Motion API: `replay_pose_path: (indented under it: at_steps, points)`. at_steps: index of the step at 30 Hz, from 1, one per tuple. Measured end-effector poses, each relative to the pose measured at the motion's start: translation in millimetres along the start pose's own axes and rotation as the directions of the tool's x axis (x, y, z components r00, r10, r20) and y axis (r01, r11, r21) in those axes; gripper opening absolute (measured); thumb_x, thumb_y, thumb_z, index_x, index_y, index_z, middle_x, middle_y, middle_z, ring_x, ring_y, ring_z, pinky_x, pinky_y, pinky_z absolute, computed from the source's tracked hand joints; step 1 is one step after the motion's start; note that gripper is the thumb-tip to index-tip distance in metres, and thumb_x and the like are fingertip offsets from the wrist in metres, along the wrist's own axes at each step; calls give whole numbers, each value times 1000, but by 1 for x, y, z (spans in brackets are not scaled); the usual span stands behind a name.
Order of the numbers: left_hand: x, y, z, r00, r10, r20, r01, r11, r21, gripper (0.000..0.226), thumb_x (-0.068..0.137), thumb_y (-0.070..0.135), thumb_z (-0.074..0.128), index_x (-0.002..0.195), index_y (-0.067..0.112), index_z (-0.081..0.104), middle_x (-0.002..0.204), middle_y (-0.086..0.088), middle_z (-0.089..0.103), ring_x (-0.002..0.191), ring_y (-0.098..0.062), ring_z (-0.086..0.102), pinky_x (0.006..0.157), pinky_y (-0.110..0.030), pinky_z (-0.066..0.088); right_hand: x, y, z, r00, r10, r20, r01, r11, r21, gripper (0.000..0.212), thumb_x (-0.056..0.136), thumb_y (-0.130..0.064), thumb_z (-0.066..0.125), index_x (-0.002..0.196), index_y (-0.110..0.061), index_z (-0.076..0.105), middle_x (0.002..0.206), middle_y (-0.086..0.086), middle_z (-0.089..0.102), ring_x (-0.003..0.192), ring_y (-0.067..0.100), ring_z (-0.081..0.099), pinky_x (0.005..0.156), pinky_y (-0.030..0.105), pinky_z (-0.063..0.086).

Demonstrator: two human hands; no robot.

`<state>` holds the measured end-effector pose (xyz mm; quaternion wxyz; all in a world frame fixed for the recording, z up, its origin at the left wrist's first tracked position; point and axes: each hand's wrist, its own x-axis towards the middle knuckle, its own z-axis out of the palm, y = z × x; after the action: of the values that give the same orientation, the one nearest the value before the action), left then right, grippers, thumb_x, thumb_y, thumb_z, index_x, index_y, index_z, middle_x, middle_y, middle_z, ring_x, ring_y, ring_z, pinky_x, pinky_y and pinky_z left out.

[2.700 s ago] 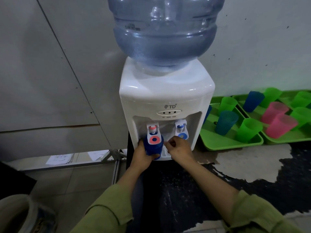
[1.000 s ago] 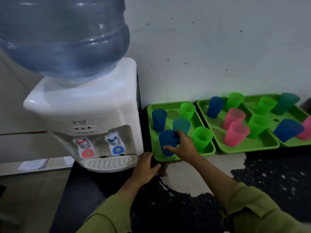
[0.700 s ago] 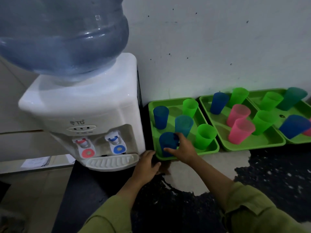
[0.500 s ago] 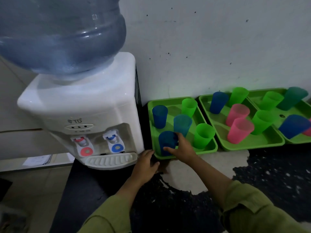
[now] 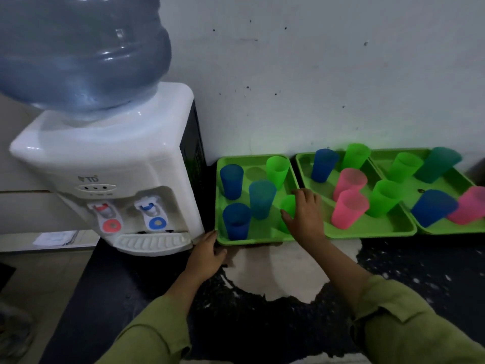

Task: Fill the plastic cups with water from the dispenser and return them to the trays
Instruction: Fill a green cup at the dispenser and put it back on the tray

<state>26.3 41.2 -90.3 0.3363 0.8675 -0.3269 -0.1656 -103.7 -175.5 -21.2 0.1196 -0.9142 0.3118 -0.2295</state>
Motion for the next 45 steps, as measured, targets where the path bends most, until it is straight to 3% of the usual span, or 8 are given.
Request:
replay_pose_path:
  at_steps: [4,7,17,28,33,37,42,45]
  points:
    - [-1,4,0,998,-42,54,39,997,63,64,87,18,61,143,7,32,150,-10,31,138,-22,29,112,-24,22,13,26,5,958,81,276,-46,990,-131,80,80,-42,65,141,-8,28,147,18,28,132,34,31,109,39,28]
    - [-3,4,1,997,-50,65,45,996,72,60,89,15,57,143,7,32,151,-10,30,138,-22,29,114,-30,24,17,31,9,919,113,378,-86,992,-87,82,78,-43,69,140,-8,29,144,19,32,127,36,39,104,41,37]
    - [-18,0,0,997,-75,-9,76,997,29,46,89,17,58,133,8,48,133,-12,50,120,-21,48,99,-20,33,13,25,6,977,62,205,-89,988,128,73,71,-32,77,128,-3,42,123,21,45,109,39,51,92,43,45]
    - [-33,-20,-49,990,79,-115,-97,982,-161,32,84,13,65,116,14,58,112,1,62,105,-8,58,90,-13,44,-5,-76,-26,986,-78,-149,122,941,314,78,68,-38,77,129,-5,41,120,14,45,106,28,50,88,35,46]
    - [-44,-40,-77,984,101,-148,-134,962,-237,43,79,18,73,118,17,55,111,4,60,104,-6,57,85,-26,53,-30,-139,-8,993,-87,-76,110,914,390,77,68,-36,79,128,-4,41,120,12,45,108,26,50,90,34,44]
    - [-49,-61,-98,977,172,-125,-196,957,-215,56,73,26,78,122,22,50,116,6,57,108,-3,53,82,-18,50,-55,-178,22,997,-78,28,60,908,414,80,67,-38,80,128,-5,40,123,11,44,112,24,47,92,30,40]
    - [-52,-77,-107,973,230,-35,-231,935,-269,66,68,34,81,125,22,49,124,7,57,116,-7,52,94,-29,48,-74,-203,51,983,-73,167,-7,900,436,83,65,-42,80,128,-8,38,123,8,42,111,20,46,90,20,35]
    - [-53,-79,-107,969,246,-35,-243,908,-341,70,64,34,83,125,25,49,120,10,60,112,-2,56,92,-18,46,-79,-213,63,975,-79,207,-17,905,425,82,64,-42,80,126,-10,38,122,6,43,110,18,46,85,12,30]
